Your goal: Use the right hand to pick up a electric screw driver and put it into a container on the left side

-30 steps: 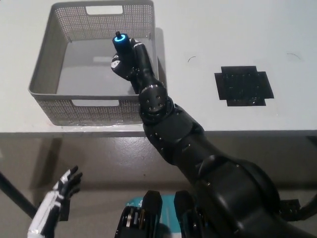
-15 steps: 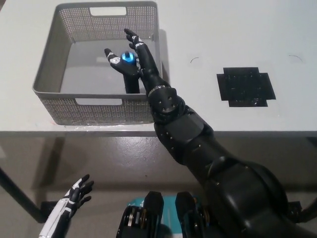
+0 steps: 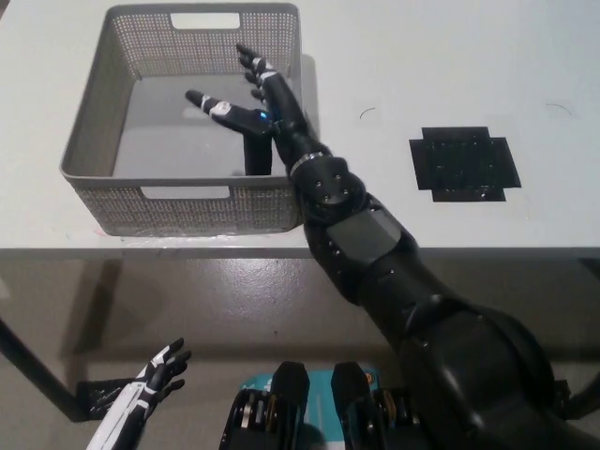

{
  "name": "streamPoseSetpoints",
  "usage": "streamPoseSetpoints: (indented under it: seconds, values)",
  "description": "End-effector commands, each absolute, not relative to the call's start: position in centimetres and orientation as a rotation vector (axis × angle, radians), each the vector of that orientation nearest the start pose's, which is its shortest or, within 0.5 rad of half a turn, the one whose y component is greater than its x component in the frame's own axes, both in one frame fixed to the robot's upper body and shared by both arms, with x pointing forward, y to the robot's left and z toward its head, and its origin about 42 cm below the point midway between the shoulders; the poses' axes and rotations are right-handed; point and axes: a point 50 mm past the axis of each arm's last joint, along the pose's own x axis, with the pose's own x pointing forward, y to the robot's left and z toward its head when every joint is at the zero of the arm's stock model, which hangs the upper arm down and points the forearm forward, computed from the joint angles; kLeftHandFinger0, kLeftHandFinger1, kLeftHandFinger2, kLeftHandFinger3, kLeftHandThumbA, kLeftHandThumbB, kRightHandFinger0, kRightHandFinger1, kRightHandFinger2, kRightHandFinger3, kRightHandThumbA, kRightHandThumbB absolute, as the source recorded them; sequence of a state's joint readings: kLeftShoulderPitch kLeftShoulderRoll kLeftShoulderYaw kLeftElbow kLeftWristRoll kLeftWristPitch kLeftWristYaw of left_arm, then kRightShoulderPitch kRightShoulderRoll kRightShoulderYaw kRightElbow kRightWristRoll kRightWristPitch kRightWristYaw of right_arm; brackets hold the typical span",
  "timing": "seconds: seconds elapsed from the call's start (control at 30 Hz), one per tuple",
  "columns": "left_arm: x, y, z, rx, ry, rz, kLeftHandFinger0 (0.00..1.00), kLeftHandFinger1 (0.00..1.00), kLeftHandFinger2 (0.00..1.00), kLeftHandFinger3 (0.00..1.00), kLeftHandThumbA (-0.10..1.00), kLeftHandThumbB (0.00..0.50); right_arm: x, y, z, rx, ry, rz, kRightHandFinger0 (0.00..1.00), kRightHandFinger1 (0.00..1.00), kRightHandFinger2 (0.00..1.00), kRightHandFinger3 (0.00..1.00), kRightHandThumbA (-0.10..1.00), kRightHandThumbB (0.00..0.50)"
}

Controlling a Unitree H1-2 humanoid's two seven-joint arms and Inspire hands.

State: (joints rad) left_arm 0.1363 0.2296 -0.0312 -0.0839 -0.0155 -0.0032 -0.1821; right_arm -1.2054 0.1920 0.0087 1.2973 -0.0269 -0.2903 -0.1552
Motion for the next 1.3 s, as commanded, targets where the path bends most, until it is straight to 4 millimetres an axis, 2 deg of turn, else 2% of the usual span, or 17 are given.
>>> streamPoseSetpoints:
  seconds: [0.0,0.03,0.13,0.17,0.2,0.23,0.27,0.37,0.47,0.6,0.7,0.8,0.83,0.93,1.1,1.17,1.27]
  values:
    - [23.5,28.0,9.3,0.244,0.045,-0.214,1.00,1.00,1.00,1.00,1.00,0.234,55.0,-1.1,33.5,-0.014,-0.365,0.267,1.00,1.00,1.00,1.00,0.93,0.478]
    - [23.1,28.1,9.2,0.245,0.053,-0.210,1.00,1.00,1.00,1.00,1.00,0.242,54.9,-1.4,34.6,0.015,-0.406,0.262,1.00,1.00,1.00,1.00,0.90,0.482]
    - [23.0,28.2,8.9,0.236,0.066,-0.210,1.00,1.00,1.00,1.00,1.00,0.278,54.3,-3.4,38.9,0.001,-0.512,0.243,1.00,1.00,1.00,1.00,0.99,0.500]
    - [23.1,28.3,8.8,0.238,0.068,-0.212,1.00,1.00,1.00,1.00,1.00,0.289,54.2,-3.8,39.6,-0.005,-0.531,0.239,1.00,1.00,1.00,1.00,1.00,0.498]
    - [23.2,28.2,8.8,0.238,0.069,-0.212,1.00,1.00,1.00,1.00,1.00,0.300,53.6,-5.1,41.6,-0.016,-0.605,0.225,1.00,1.00,1.00,1.00,1.00,0.481]
    - [23.2,28.2,8.8,0.237,0.070,-0.211,1.00,1.00,1.00,1.00,1.00,0.301,53.4,-5.4,42.0,-0.018,-0.623,0.221,1.00,1.00,1.00,1.00,1.00,0.476]
    - [23.1,28.3,8.7,0.235,0.076,-0.211,1.00,1.00,1.00,1.00,1.00,0.289,52.6,-6.6,43.4,0.005,-0.677,0.213,1.00,1.00,1.00,1.00,1.00,0.497]
    - [22.8,28.3,8.4,0.228,0.079,-0.210,1.00,1.00,1.00,1.00,1.00,0.253,51.2,-8.0,45.2,0.055,-0.741,0.204,1.00,1.00,1.00,1.00,0.95,0.500]
    - [22.0,28.4,8.0,0.232,0.087,-0.203,1.00,1.00,1.00,1.00,1.00,0.239,48.7,-10.3,46.4,0.126,-0.820,0.220,1.00,1.00,1.00,1.00,0.90,0.473]
    - [20.8,28.4,7.6,0.230,0.108,-0.199,1.00,1.00,1.00,1.00,1.00,0.208,45.6,-13.2,44.2,0.121,-0.852,0.197,1.00,1.00,1.00,1.00,0.91,0.500]
    - [20.8,28.5,7.5,0.233,0.107,-0.197,1.00,1.00,1.00,1.00,1.00,0.208,43.4,-15.7,41.2,0.106,-0.861,0.169,1.00,1.00,1.00,1.00,0.90,0.500]
    - [20.7,28.6,7.4,0.233,0.108,-0.198,1.00,1.00,1.00,1.00,1.00,0.205,41.2,-17.5,37.9,0.088,-0.843,0.142,1.00,1.00,1.00,1.00,0.92,0.479]
    - [20.6,28.6,7.4,0.235,0.107,-0.197,1.00,1.00,1.00,1.00,1.00,0.200,40.2,-18.2,36.2,0.090,-0.839,0.132,1.00,1.00,1.00,1.00,0.91,0.449]
    - [20.8,28.7,7.5,0.235,0.105,-0.189,1.00,1.00,1.00,1.00,1.00,0.175,38.0,-19.9,32.3,0.119,-0.804,0.126,1.00,1.00,1.00,1.00,0.84,0.424]
    - [20.6,29.2,7.4,0.222,0.113,-0.163,1.00,1.00,1.00,1.00,1.00,0.150,34.2,-21.4,26.9,0.087,-0.728,0.092,1.00,1.00,1.00,1.00,0.88,0.419]
    - [20.0,29.3,7.3,0.219,0.115,-0.148,1.00,1.00,1.00,1.00,1.00,0.129,32.5,-21.8,24.7,0.104,-0.696,0.093,1.00,1.00,1.00,1.00,0.86,0.416]
    - [19.3,29.6,7.3,0.194,0.116,-0.128,1.00,1.00,1.00,1.00,1.00,0.114,30.5,-22.0,21.6,0.085,-0.638,0.084,1.00,1.00,1.00,1.00,0.91,0.415]
